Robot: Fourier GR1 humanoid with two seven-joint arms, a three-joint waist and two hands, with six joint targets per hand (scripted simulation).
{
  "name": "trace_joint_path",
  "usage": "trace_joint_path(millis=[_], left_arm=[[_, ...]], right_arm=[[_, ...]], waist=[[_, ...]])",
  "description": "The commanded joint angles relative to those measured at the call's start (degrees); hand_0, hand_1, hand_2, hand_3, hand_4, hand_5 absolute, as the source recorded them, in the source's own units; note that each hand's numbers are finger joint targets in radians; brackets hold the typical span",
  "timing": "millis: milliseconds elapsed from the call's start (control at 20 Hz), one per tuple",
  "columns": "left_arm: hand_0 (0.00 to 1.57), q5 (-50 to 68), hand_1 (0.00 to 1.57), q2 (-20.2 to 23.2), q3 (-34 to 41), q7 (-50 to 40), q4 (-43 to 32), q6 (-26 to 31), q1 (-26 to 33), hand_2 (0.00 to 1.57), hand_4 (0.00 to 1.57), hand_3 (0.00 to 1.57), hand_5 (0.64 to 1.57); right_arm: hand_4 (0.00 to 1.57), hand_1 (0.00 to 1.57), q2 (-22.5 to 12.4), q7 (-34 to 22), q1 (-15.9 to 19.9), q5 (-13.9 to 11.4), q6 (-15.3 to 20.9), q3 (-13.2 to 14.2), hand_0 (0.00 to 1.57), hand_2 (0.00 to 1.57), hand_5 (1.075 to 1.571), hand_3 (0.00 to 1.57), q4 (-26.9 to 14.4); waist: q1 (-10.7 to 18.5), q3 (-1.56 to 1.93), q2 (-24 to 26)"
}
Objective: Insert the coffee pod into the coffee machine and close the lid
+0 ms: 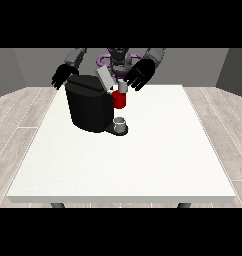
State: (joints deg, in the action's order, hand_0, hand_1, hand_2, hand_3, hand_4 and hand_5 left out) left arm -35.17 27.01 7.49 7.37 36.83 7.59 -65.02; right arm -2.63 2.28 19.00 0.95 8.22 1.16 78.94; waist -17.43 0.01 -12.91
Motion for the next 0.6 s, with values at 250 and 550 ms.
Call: trace_joint_path(millis=[250,550], left_arm=[[1.32,-0.9,1.32,0.2,0.2,0.4,-2.1,0.3,-0.6,1.33,0.51,1.23,1.571],[1.18,-2.1,1.18,-3.9,-1.9,-0.2,0.0,-0.9,-0.5,1.25,0.5,1.18,1.571]], right_arm=[[0.51,0.0,0.3,-2.7,0.0,-0.6,1.6,-0.1,0.0,0.0,1.571,0.0,2.8],[0.51,0.0,-1.6,1.0,0.5,2.1,-1.0,3.2,0.0,0.0,1.571,0.0,-1.0]], waist=[[-0.7,-0.01,-0.9],[1.6,0.01,-1.3]])
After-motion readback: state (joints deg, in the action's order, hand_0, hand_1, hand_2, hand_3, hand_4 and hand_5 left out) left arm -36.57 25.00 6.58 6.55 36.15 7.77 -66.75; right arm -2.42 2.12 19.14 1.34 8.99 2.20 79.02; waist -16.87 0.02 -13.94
